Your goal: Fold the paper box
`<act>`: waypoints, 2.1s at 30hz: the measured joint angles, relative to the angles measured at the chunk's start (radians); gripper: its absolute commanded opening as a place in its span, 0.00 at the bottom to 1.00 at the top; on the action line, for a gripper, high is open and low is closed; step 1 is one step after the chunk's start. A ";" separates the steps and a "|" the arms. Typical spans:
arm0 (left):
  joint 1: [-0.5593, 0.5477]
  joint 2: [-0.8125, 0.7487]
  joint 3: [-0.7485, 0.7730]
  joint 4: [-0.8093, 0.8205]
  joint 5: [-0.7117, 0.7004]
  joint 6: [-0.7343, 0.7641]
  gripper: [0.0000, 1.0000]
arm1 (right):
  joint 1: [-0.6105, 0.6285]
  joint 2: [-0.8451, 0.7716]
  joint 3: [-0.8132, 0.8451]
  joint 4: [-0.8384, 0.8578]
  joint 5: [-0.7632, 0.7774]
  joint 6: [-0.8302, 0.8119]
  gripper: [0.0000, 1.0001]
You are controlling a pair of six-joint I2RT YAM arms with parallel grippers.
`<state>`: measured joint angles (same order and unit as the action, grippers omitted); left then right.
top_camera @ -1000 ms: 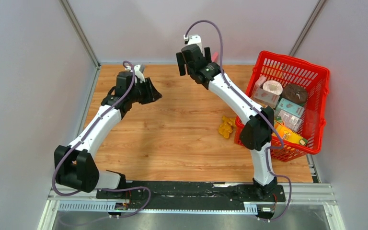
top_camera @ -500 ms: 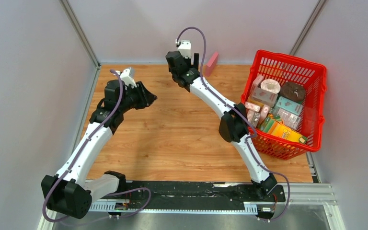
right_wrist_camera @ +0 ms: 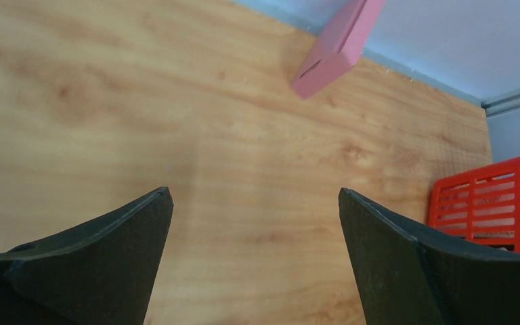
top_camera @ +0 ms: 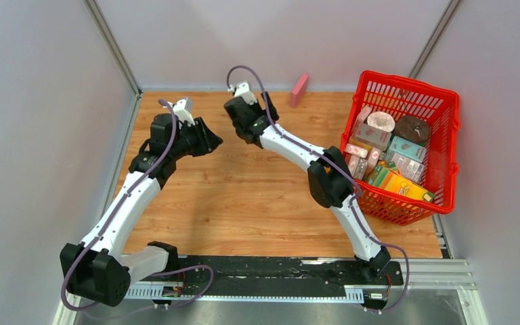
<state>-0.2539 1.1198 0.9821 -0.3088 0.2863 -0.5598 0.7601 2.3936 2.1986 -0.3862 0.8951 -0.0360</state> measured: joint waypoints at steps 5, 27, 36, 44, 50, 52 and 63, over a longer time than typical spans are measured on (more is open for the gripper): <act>0.017 -0.050 0.000 -0.020 -0.059 0.003 0.43 | 0.127 -0.101 -0.115 -0.145 -0.052 0.071 1.00; 0.124 -0.080 -0.002 0.042 -0.088 -0.057 0.46 | 0.098 -0.127 -0.323 -0.046 -0.019 0.485 0.66; 0.126 -0.097 -0.002 0.036 -0.085 -0.040 0.46 | 0.088 -0.089 -0.421 -0.074 0.138 0.492 0.61; 0.126 -0.097 -0.002 0.046 -0.044 -0.045 0.46 | -0.080 -0.348 -0.770 -0.202 0.185 0.562 0.44; 0.126 -0.098 -0.002 0.052 -0.007 -0.048 0.46 | -0.162 -0.591 -0.939 -0.201 0.173 0.601 0.45; 0.126 -0.103 -0.002 0.050 0.000 -0.048 0.46 | -0.161 -0.639 -0.975 -0.206 0.169 0.625 0.47; 0.126 -0.155 -0.014 0.055 0.051 -0.060 0.46 | -0.287 -0.963 -1.209 -0.290 0.109 0.721 0.50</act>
<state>-0.1280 0.9649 0.9680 -0.2539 0.3370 -0.6201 0.4728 1.4303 0.9894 -0.6765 1.0039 0.6849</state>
